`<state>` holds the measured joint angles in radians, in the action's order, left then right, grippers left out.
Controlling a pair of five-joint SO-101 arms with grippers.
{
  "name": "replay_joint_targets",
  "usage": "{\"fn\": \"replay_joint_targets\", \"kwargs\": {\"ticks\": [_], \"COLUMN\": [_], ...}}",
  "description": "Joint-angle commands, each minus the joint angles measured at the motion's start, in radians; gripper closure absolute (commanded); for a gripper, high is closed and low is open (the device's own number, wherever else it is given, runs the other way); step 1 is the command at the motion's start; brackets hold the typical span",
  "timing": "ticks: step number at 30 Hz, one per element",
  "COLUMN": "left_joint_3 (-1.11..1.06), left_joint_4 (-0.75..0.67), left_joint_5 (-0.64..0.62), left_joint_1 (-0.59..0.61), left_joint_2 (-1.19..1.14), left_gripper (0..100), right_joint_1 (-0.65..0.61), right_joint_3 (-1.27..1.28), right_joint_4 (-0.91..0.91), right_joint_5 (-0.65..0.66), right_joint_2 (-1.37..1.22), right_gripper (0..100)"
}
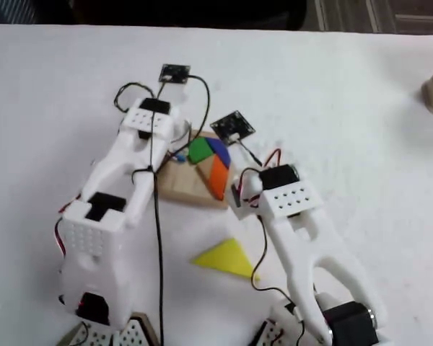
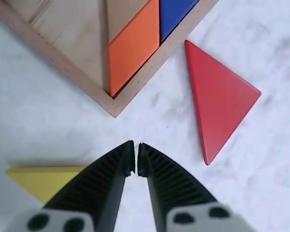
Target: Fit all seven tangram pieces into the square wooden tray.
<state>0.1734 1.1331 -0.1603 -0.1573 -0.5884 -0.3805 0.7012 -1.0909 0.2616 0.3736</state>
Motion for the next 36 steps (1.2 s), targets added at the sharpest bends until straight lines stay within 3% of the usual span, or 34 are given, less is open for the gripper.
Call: {"fn": "replay_joint_targets", "kwargs": {"ticks": [1,19,21,28,36], "left_joint_3": [-0.038,-0.572,-0.600,-0.660,-0.647], "left_joint_4": [0.026,-0.210,-0.226,-0.219,-0.219], "left_joint_5": [-0.006,-0.006,-0.006,-0.015,-0.098], "left_joint_1": [-0.016,-0.048,-0.024,-0.012,-0.005], "left_joint_2": [0.036,0.504,0.549,0.598,0.478], "left_gripper": [98,97,94,68,72], "right_joint_1": [-0.005,-0.007,-0.027,-0.050,-0.051], "right_joint_3": [-0.006,0.006,0.011,0.014,0.014], "right_joint_4": [0.018,0.021,0.021,0.021,0.021], "right_joint_5": [0.000,0.000,0.000,0.000,0.000], "right_joint_2": [0.038,0.038,0.038,0.038,0.038], "right_gripper": [98.1,98.1,98.1,98.1,98.1]}}
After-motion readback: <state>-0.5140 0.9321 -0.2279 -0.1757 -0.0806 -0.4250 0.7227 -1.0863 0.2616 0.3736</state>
